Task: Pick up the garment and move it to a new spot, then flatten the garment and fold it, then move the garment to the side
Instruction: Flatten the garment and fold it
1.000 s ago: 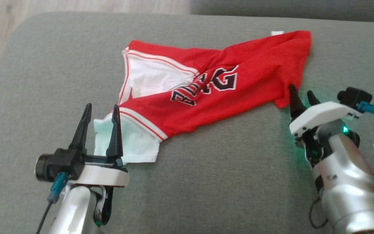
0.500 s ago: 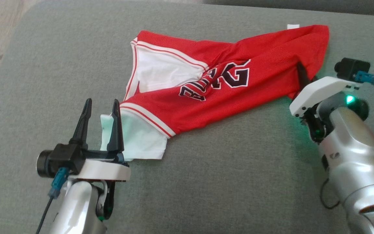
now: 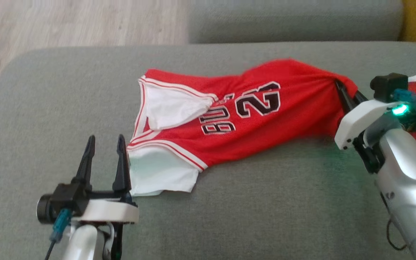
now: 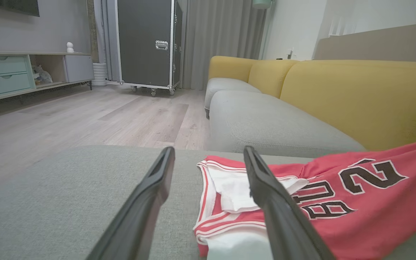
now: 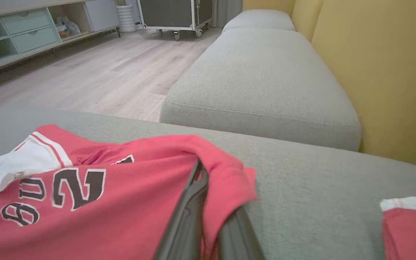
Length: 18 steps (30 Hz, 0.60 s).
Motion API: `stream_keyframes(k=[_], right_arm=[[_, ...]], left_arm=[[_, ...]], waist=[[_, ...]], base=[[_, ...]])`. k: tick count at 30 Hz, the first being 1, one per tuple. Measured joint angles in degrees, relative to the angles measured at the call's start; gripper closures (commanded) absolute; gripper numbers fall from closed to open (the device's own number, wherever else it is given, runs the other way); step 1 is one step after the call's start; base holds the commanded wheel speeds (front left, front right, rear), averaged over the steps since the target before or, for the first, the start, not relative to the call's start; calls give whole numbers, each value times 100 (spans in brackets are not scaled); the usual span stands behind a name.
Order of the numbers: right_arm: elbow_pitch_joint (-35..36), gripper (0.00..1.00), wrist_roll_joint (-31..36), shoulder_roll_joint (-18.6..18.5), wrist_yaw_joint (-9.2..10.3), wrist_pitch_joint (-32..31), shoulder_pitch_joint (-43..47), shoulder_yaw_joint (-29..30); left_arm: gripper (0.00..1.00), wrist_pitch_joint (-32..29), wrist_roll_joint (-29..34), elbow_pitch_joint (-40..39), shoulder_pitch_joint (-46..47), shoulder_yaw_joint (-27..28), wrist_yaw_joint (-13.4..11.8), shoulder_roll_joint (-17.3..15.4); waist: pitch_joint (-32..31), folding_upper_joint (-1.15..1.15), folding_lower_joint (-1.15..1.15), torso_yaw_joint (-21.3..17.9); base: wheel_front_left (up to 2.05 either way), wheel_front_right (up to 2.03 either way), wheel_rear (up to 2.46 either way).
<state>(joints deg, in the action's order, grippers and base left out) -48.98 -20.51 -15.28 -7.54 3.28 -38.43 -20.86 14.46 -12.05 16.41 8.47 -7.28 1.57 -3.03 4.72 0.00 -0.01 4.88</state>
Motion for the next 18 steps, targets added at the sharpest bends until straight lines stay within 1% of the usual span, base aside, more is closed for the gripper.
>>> stream_keyframes(k=[3,6,9,12,13,15,18], right_arm=[[415,100,114,-75,0,-353,240,73],[877,100,277,-149,0,-843,552,308],[1391,100,428,-154,0,-1354,898,595],[1771,100,726,-114,0,-1723,1101,877],[1771,100,726,-114,0,-1723,1101,877],[1863,100,956,-1,0,-2000,1096,1138],[1737,100,1047,69,0,-2117,1081,1337]], left_arm=[[0,0,2,-20,-110,19,3,7],[0,0,8,-74,-176,32,48,8],[0,0,56,-123,-183,34,85,11],[0,0,84,-143,-181,24,103,15],[0,0,84,-143,-181,24,103,15],[0,0,102,-141,-154,-11,154,16],[0,0,103,-136,-101,-52,156,22]], waist=[[-155,0,0,-101],[-236,0,0,-145],[-196,0,0,-91],[-102,0,0,4],[-102,0,0,4],[20,0,1,130],[104,0,1,237]], base=[[0,0,0],[0,0,0],[0,0,0],[0,0,0],[0,0,0],[0,0,0],[0,0,0]])
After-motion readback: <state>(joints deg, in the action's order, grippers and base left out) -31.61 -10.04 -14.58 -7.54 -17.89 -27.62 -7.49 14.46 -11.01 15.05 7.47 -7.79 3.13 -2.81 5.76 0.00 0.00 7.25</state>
